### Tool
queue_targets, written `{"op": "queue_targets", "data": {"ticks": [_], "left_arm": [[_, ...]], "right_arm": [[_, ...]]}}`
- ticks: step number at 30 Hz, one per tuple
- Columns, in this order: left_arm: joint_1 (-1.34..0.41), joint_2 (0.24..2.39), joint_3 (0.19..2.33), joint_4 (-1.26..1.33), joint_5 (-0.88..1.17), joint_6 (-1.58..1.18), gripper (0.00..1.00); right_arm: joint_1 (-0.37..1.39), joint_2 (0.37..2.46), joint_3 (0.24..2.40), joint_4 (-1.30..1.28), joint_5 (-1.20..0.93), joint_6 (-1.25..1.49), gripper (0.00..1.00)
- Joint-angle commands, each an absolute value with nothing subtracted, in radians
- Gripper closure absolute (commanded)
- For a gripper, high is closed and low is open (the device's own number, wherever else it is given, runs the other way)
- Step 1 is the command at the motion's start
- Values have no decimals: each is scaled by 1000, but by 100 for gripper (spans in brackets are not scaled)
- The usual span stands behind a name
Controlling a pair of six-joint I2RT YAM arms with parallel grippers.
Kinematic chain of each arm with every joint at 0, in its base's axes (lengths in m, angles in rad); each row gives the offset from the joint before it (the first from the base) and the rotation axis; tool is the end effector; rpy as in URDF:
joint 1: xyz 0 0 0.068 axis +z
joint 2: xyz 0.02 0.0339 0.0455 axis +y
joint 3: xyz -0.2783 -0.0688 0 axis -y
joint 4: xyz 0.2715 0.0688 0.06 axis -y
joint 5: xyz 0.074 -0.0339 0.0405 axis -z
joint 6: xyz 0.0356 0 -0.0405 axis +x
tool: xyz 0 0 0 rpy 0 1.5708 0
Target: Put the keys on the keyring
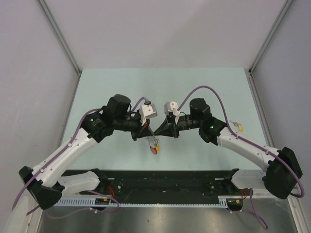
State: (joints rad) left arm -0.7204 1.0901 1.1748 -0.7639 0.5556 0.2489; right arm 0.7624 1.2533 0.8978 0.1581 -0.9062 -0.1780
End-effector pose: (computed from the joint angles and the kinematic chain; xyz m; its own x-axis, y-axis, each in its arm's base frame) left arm 0.1664 -0.1710 0.3775 -0.2435 0.4922 -0.8357 0.9584 0.2544 -0.1295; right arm 0.1995 0.2293 0.3208 0.0347 -0.1179 -0.9924 -0.9937 -0.1097 -0.0217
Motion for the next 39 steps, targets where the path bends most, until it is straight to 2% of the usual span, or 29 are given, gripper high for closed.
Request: {"op": "queue_targets", "data": {"ticks": [1,4,5,6,9,14,19,26,32,39], "left_arm": [[-733,1051,1206,-680,594,262,100],[-732,1020,1166,-634,555,244,94],[-732,991,1154,-596,542,227,89],[-732,973,1135,-571,520,216,79],[-723,870,1042,-438,440,161,67],[-684,649,806,-114,373,28,59],[-680,566,637,118,356,-74,57],[-680,598,589,213,396,-132,53],[-680,598,529,328,407,-166,52],[-680,574,497,383,396,-173,53]], "right_arm": [[772,1256,943,164,-900,-186,100],[767,1247,943,176,-890,-163,100],[767,1235,942,182,-887,-152,100],[765,1230,936,190,-884,-143,100],[755,1200,904,286,-877,-80,100],[719,1141,830,471,-836,58,100],[713,1129,795,592,-810,162,100],[715,1126,746,710,-741,270,100],[703,1140,687,957,-729,422,100],[709,1138,660,1020,-724,431,100]]}}
